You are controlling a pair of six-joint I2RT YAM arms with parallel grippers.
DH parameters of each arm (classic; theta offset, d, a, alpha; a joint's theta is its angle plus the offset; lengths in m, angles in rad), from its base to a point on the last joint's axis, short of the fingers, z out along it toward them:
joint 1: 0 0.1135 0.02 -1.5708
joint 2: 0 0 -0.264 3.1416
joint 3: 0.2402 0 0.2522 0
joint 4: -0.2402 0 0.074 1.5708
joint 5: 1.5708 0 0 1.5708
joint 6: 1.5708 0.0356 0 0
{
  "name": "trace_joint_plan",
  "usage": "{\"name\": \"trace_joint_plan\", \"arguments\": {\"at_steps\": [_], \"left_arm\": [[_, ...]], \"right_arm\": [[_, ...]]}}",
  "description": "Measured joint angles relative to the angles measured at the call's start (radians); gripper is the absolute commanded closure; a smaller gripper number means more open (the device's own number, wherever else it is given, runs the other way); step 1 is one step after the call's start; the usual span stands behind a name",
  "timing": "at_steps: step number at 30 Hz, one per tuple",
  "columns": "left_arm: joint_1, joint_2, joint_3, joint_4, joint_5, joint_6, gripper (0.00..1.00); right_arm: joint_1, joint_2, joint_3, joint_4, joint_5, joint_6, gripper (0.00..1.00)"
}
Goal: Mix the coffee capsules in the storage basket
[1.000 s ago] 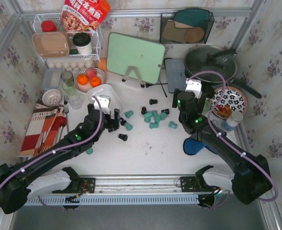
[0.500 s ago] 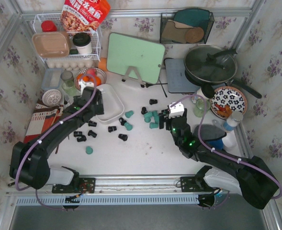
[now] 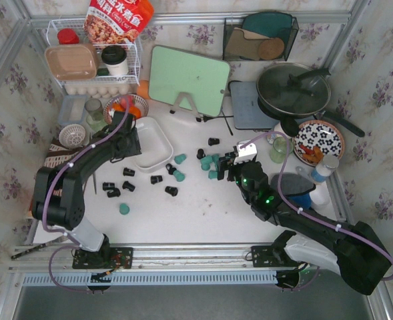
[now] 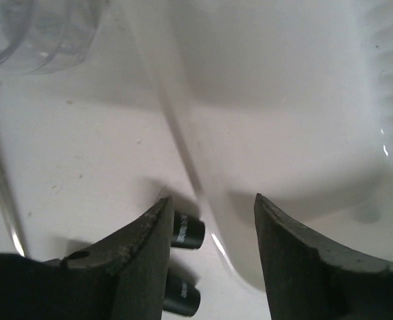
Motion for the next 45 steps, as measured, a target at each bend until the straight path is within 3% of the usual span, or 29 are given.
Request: {"name": "trace_joint_plan", "arguments": {"at_steps": [3, 11, 19, 25, 35, 45], "left_arm": [[0.005, 0.035, 0.005, -0.008, 0.016, 0.0, 0.6], [0.005, 0.034, 0.004, -0.02, 0.039, 0.003, 1.0], [0.002, -0.02, 0.103, -0.036, 0.119, 0.117, 1.0], [0.002, -0.006, 0.248, -0.027, 0.205, 0.349, 1.0], [0.006, 0.252, 0.628, -0.195, 0.398, 0.945, 1.0], [0.006, 0.464, 0.785, -0.288, 0.399, 1.124, 1.0]], "right_arm": [[0.0, -0.003, 0.0, -0.002, -0.01, 0.001, 0.16], [0.0, -0.002, 0.0, -0.003, -0.021, 0.004, 0.16], [0.0, 0.0, 0.0, -0.003, -0.034, 0.004, 0.16], [0.001, 0.002, 0.002, -0.003, -0.043, 0.005, 0.16], [0.001, 0.002, 0.003, -0.004, -0.062, 0.015, 0.16], [0.002, 0.038, 0.015, -0.02, -0.069, 0.014, 0.17]]}}
